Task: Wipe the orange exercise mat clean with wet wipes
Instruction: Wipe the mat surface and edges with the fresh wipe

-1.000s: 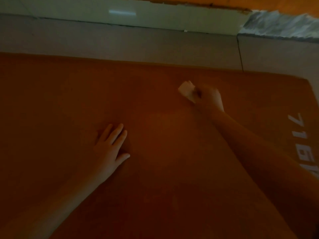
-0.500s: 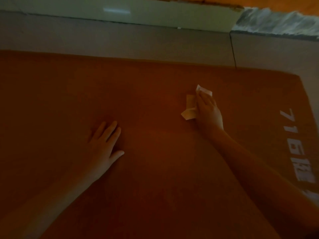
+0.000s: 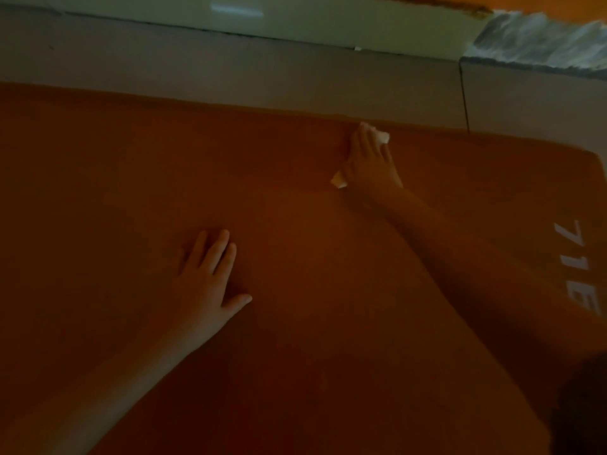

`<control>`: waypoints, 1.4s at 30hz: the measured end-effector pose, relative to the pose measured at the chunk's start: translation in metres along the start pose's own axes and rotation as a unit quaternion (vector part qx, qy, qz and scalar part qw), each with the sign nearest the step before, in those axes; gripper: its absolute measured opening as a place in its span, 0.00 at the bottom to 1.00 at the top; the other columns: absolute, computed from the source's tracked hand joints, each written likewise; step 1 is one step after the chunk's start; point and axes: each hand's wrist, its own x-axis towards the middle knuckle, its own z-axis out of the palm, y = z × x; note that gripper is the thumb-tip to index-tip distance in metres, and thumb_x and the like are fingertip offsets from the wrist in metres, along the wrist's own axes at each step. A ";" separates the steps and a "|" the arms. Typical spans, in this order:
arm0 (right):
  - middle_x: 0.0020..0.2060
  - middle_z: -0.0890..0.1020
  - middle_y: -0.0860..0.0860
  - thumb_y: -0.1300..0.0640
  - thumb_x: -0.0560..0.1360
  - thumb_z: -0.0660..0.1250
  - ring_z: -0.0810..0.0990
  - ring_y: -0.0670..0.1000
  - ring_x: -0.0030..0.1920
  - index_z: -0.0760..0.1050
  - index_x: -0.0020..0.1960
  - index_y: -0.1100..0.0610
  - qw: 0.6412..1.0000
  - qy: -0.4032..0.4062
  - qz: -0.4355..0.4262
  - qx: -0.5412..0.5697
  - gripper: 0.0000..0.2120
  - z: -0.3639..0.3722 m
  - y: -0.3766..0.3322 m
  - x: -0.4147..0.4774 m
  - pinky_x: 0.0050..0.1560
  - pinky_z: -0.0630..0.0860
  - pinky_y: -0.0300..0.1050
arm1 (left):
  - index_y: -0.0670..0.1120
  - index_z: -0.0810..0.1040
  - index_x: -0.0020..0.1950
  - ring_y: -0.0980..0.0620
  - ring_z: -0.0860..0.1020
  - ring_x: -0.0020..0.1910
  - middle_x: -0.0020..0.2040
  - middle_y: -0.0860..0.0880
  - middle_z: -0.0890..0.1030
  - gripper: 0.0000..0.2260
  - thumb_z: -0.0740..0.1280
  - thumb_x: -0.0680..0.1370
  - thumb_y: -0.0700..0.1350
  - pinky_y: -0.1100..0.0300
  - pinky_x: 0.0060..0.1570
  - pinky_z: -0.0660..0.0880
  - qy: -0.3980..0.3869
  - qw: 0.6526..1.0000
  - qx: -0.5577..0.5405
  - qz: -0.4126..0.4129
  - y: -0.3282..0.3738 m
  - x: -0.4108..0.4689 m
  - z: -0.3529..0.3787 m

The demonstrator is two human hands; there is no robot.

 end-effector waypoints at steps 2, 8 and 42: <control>0.76 0.38 0.60 0.52 0.83 0.51 0.37 0.58 0.76 0.39 0.77 0.64 0.996 0.015 -0.080 -0.034 0.31 0.009 0.011 -0.018 0.75 0.43 0.57 | 0.37 0.71 0.69 0.33 0.65 0.70 0.73 0.40 0.66 0.38 0.59 0.73 0.68 0.35 0.63 0.62 -0.006 1.000 0.004 -0.003 0.001 0.000 -0.001; 0.77 0.42 0.60 0.49 0.81 0.42 0.41 0.58 0.77 0.42 0.77 0.65 0.996 -0.009 0.084 0.033 0.30 0.003 0.052 -0.005 0.76 0.48 0.59 | 0.37 0.71 0.69 0.32 0.67 0.69 0.73 0.39 0.67 0.37 0.58 0.71 0.63 0.34 0.62 0.66 -0.020 1.000 0.016 -0.007 0.003 0.000 -0.008; 0.77 0.52 0.58 0.48 0.80 0.45 0.51 0.57 0.77 0.54 0.77 0.62 0.995 0.032 -0.097 -0.017 0.29 0.081 -0.020 -0.238 0.75 0.52 0.57 | 0.47 0.39 0.78 0.48 0.36 0.77 0.71 0.51 0.29 0.34 0.49 0.80 0.63 0.46 0.74 0.38 -0.165 0.985 0.044 -0.019 0.026 -0.029 -0.028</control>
